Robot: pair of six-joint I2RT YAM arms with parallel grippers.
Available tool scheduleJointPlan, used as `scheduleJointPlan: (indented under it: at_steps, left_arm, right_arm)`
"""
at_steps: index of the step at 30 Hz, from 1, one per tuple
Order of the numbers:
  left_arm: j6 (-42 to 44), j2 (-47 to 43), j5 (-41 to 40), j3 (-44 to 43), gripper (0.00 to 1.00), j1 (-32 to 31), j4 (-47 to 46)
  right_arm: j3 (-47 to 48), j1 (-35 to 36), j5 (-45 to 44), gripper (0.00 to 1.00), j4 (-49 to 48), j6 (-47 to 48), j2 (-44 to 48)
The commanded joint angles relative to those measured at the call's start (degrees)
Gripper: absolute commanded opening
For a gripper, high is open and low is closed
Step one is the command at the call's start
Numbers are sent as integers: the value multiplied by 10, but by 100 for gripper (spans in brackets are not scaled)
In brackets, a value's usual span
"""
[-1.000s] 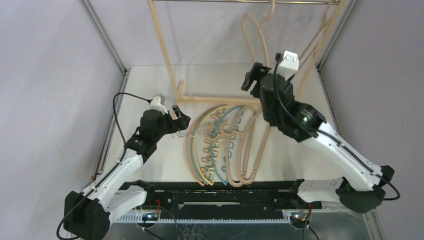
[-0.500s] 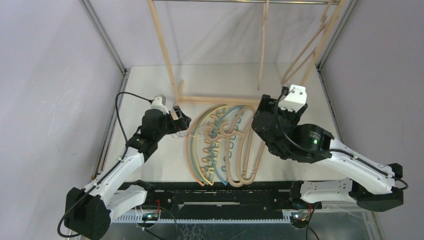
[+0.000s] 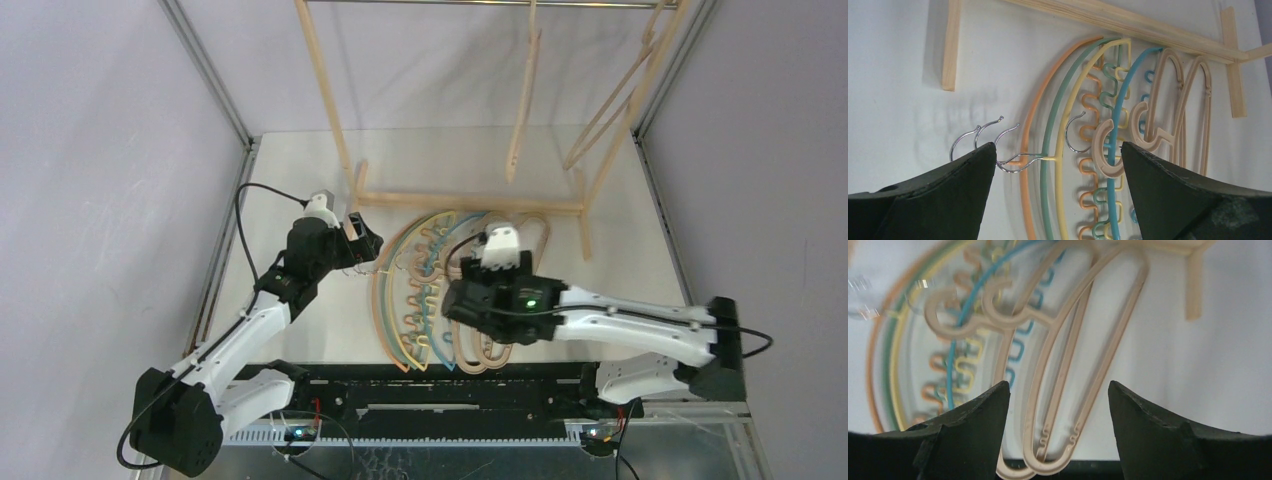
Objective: Organize the hangers
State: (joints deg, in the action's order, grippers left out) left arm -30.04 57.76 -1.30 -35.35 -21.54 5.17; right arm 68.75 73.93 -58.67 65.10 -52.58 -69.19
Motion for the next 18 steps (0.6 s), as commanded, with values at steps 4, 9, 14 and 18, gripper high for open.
scheduleJointPlan:
  at_steps: [4,9,14,18]
  left_arm:
    - [-8,-7,3,1,100,-3,-24]
    - [-9,-15,4,7,100,-3,-25]
    - [-11,-14,6,10,100,-3,-30]
    - [-11,-10,7,14,99,-4,-34]
  right_arm:
    - [-64,13,122,69,-95,-62,-120]
    - [-102,-6,168,60,-146,-69,-167]
    - [-141,-32,208,55,-201,-63,-181]
    - [-168,-60,239,53,-246,-46,-185]
